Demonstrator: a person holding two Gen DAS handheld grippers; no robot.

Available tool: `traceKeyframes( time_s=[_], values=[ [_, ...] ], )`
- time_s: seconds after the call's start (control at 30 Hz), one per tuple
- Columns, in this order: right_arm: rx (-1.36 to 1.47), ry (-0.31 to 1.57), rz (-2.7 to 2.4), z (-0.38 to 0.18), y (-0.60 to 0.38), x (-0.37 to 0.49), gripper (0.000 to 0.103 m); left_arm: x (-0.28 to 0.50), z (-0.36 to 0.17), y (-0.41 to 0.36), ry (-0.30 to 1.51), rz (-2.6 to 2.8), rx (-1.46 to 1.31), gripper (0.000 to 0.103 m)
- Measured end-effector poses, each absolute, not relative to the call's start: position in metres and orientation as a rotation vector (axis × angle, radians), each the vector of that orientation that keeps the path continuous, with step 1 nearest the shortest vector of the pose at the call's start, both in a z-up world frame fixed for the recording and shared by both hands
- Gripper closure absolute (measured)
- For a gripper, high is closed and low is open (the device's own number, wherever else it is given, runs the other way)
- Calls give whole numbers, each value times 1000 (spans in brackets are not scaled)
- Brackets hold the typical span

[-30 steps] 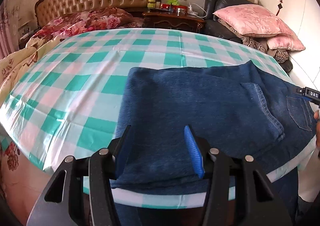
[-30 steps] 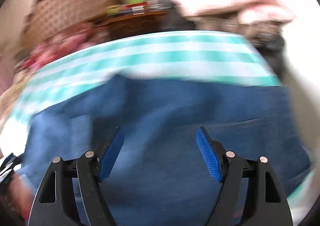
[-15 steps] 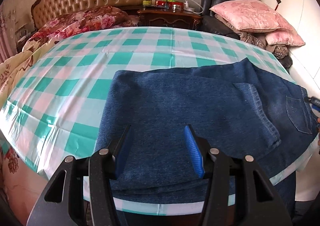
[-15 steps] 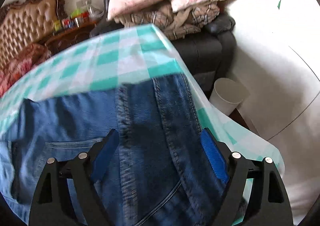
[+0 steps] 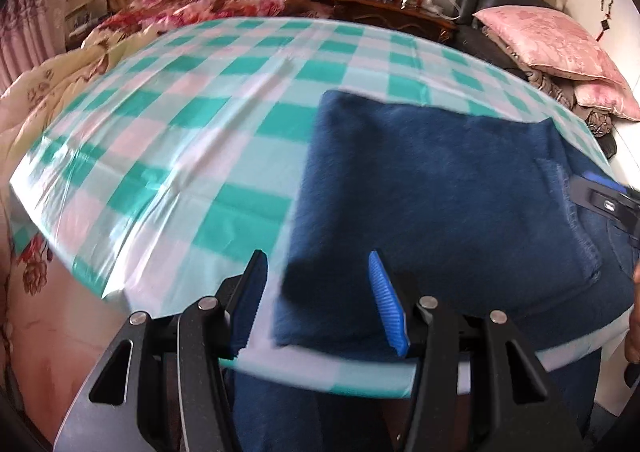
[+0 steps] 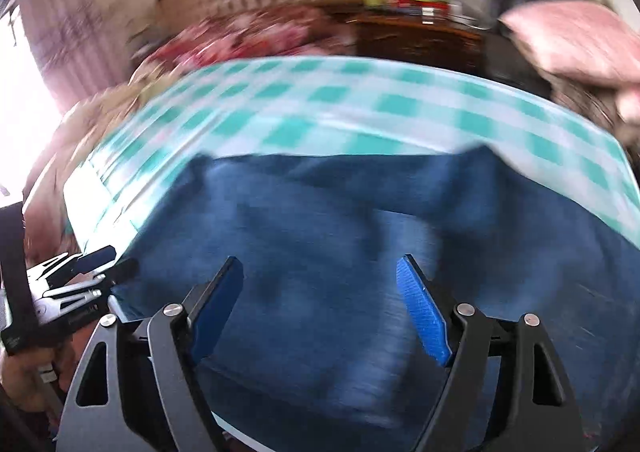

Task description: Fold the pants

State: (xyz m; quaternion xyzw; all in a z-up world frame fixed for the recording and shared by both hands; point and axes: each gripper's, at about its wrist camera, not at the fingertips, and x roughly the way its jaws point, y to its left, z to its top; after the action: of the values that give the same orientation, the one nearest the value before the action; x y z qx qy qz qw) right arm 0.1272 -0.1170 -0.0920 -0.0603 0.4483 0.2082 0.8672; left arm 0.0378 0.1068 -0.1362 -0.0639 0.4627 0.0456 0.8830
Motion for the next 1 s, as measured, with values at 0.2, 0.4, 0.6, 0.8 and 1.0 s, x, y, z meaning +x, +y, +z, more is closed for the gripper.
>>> traceKeyframes(
  time_s=[0.2,0.4,0.6,0.8,1.0],
  values=[
    [-229,993,348,-123,-86,139,48,20,-139,125,946,79,-192,48],
    [-177,1021,295,-134,-106,145,49,11,-137,143,928,92,-229,48],
    [-166,1011,159,-126,-123,151,49,2,-130,166,898,155,-279,49],
    [-118,957,180,-104,-126,147,48,0,-116,167,846,135,-286,49],
    [-135,953,321,-101,-82,132,47,8,-110,136,814,37,-237,49]
  ],
)
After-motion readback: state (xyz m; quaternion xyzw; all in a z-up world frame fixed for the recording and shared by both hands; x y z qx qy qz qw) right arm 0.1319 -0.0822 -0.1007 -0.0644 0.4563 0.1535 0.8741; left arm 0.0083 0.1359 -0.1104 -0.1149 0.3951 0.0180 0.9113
